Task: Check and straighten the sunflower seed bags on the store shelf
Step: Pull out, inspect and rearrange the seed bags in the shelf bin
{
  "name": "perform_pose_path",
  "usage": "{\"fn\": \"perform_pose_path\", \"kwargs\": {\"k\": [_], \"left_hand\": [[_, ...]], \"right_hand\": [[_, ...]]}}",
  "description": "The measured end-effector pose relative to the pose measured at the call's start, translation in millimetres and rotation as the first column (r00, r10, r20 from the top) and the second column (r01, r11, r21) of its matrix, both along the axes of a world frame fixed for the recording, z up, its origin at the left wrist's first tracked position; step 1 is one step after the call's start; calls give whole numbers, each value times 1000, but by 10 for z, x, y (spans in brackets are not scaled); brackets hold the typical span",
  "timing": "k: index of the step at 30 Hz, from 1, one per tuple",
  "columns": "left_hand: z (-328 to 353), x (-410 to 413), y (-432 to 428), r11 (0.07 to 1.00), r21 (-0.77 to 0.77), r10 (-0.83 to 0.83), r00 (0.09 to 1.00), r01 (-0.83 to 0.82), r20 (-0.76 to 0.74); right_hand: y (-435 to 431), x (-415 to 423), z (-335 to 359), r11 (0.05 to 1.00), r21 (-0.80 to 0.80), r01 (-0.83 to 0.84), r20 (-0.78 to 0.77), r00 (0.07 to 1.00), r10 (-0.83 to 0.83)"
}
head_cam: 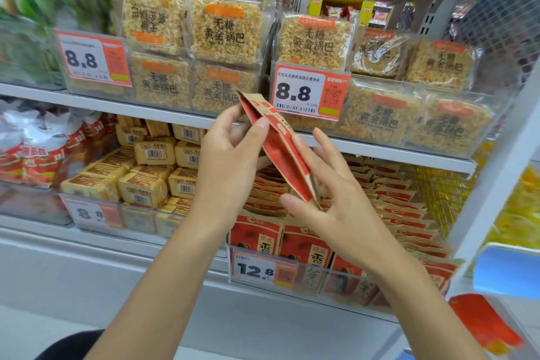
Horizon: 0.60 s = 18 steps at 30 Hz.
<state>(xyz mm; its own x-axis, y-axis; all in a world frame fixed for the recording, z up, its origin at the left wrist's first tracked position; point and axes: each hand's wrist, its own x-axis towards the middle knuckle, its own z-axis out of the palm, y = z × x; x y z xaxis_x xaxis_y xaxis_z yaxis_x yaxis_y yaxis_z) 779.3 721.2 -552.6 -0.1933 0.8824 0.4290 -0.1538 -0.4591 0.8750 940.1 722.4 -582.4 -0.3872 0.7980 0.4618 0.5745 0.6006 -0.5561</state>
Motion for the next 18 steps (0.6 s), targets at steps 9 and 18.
{"fn": "perform_pose_path", "kwargs": {"k": [9, 18], "left_hand": [[-171, -27, 150, 982, -180, -37, 987, 66, 156], [-238, 33, 176, 991, -101, -78, 995, 84, 54]], "right_hand": [[-2, -54, -32, 990, -136, -21, -256, 967, -14], [22, -93, -75, 931, -345, -115, -395, 918, -33]]}}
